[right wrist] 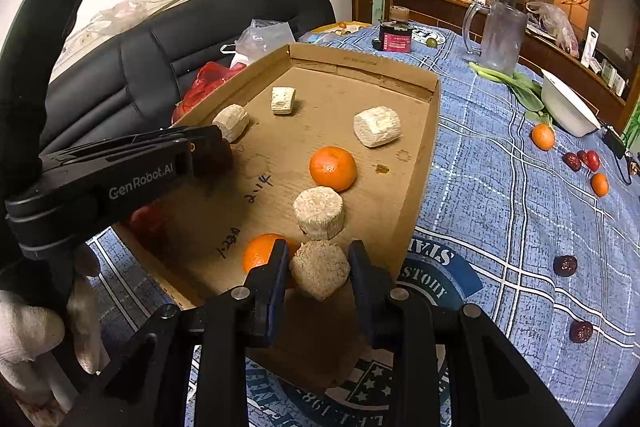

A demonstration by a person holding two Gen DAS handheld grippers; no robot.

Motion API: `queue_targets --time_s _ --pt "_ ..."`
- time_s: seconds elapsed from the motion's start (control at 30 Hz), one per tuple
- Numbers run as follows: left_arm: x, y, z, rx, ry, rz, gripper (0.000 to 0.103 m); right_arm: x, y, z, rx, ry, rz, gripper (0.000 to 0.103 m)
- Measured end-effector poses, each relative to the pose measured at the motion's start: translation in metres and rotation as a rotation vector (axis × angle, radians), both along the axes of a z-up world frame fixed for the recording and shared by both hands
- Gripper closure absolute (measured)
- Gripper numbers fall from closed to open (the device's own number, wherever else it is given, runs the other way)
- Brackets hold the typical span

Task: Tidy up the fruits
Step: 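Carry the date into the tray and open the left gripper while the right releases the block there, then withdraw both open grippers from the tray toward the loose red dates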

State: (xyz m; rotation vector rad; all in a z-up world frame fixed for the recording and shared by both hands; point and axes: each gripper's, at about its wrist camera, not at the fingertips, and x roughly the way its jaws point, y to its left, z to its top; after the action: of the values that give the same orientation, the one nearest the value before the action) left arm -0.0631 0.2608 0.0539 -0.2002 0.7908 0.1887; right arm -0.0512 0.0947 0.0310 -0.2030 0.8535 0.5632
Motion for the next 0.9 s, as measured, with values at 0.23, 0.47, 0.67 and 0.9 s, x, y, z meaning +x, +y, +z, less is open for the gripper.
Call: queue_targets --time_s 0.23,0.47,0.67,0.9 --pt "-0.009 -0.004 0.011 0.022 -0.040 -0.001 0.053 -0.003 -0.001 0.003 0.014 -0.010 0.003 0.063" --pt "-0.025 -0.016 0.034 0.065 -0.088 -0.006 0.049 -0.010 -0.003 0.008 0.034 -0.032 0.006 0.056" --pt "-0.038 -0.020 0.050 0.079 -0.122 0.007 0.044 -0.015 -0.013 0.012 0.053 -0.035 -0.011 0.055" --pt "-0.049 -0.030 0.061 0.107 -0.143 0.009 0.044 -0.021 -0.030 0.017 0.078 -0.038 -0.045 0.052"
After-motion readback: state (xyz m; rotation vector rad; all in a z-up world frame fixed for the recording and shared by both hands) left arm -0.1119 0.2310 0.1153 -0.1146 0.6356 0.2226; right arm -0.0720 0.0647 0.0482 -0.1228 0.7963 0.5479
